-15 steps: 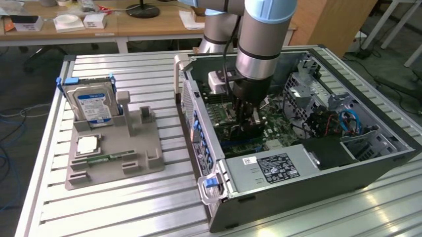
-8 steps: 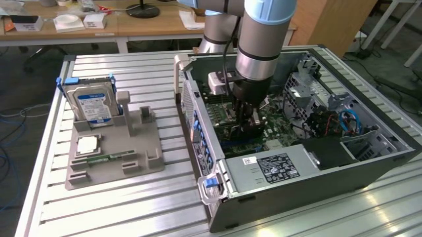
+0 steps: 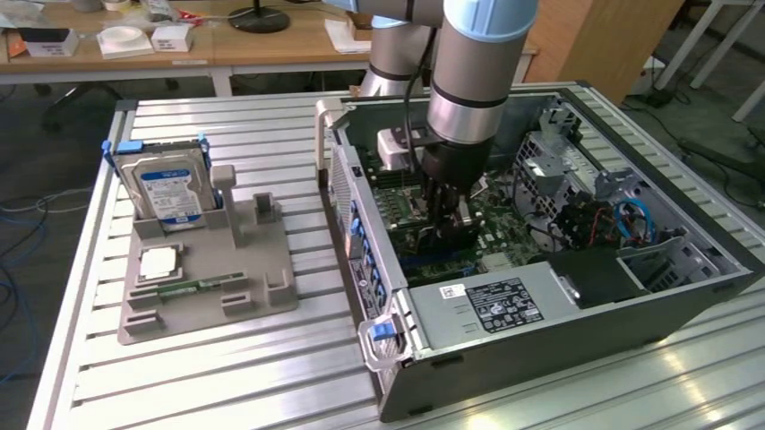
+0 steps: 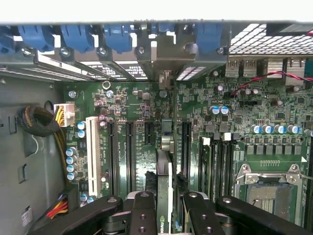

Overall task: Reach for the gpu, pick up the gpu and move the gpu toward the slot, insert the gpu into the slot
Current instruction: 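Insert the gpu into the slot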

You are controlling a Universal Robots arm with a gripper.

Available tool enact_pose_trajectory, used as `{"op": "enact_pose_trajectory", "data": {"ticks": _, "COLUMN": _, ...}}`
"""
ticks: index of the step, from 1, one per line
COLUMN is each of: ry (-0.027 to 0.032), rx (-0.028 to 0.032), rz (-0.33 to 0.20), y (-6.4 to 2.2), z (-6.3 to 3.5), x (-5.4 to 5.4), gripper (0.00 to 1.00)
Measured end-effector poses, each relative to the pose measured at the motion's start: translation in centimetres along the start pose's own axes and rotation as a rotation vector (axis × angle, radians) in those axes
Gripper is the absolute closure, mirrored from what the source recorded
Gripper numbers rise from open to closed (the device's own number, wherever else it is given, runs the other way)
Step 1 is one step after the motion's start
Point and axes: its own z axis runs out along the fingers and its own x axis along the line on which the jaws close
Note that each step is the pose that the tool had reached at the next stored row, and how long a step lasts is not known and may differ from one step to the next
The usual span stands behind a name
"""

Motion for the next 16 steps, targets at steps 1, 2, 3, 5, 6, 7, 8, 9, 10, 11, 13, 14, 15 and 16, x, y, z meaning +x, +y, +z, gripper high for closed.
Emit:
{"op": "enact_pose_trajectory", "data": {"ticks": 1, "ry": 0.0, "rx": 0.0, "rz": 0.0, "y": 0.0, "z": -0.01, "x": 0.0, "gripper": 0.74}}
{"op": "enact_pose_trajectory", "data": {"ticks": 2, "ry": 0.0, "rx": 0.0, "rz": 0.0, "y": 0.0, "z": -0.01, "x": 0.0, "gripper": 0.74}}
{"op": "enact_pose_trajectory", "data": {"ticks": 3, "ry": 0.0001, "rx": -0.0001, "rz": 0.0, "y": 0.0, "z": -0.02, "x": 0.01, "gripper": 0.74}}
{"op": "enact_pose_trajectory", "data": {"ticks": 5, "ry": 0.0002, "rx": -0.0001, "rz": 0.0, "y": -0.01, "z": -0.02, "x": 0.01, "gripper": 0.74}}
{"op": "enact_pose_trajectory", "data": {"ticks": 6, "ry": 0.0002, "rx": -0.0002, "rz": 0.0, "y": -0.01, "z": -0.02, "x": 0.01, "gripper": 0.74}}
{"op": "enact_pose_trajectory", "data": {"ticks": 7, "ry": 0.0002, "rx": -0.0001, "rz": 0.0, "y": -0.01, "z": -0.02, "x": 0.01, "gripper": 0.74}}
{"op": "enact_pose_trajectory", "data": {"ticks": 8, "ry": 0.0002, "rx": -0.0001, "rz": 0.0, "y": -0.01, "z": -0.02, "x": 0.01, "gripper": 0.74}}
{"op": "enact_pose_trajectory", "data": {"ticks": 9, "ry": 0.0002, "rx": -0.0001, "rz": 0.0, "y": -0.01, "z": -0.02, "x": 0.01, "gripper": 0.74}}
{"op": "enact_pose_trajectory", "data": {"ticks": 10, "ry": 0.0002, "rx": -0.0003, "rz": 0.0, "y": -0.01, "z": -0.02, "x": 0.05, "gripper": 0.74}}
{"op": "enact_pose_trajectory", "data": {"ticks": 11, "ry": 0.0003, "rx": -0.0002, "rz": 0.0, "y": -0.01, "z": -0.01, "x": 0.07, "gripper": 0.74}}
{"op": "enact_pose_trajectory", "data": {"ticks": 13, "ry": 0.0004, "rx": -0.0003, "rz": 0.0, "y": 0.0, "z": 0.0, "x": 0.07, "gripper": 0.74}}
{"op": "enact_pose_trajectory", "data": {"ticks": 14, "ry": 0.0004, "rx": -0.0003, "rz": 0.0, "y": 0.0, "z": 0.01, "x": 0.07, "gripper": 0.74}}
{"op": "enact_pose_trajectory", "data": {"ticks": 15, "ry": 0.0003, "rx": -0.0002, "rz": 0.0, "y": 0.0, "z": 0.01, "x": 0.07, "gripper": 0.74}}
{"op": "enact_pose_trajectory", "data": {"ticks": 16, "ry": 0.0002, "rx": -0.0002, "rz": 0.0, "y": -0.01, "z": 0.02, "x": 0.07, "gripper": 0.74}}
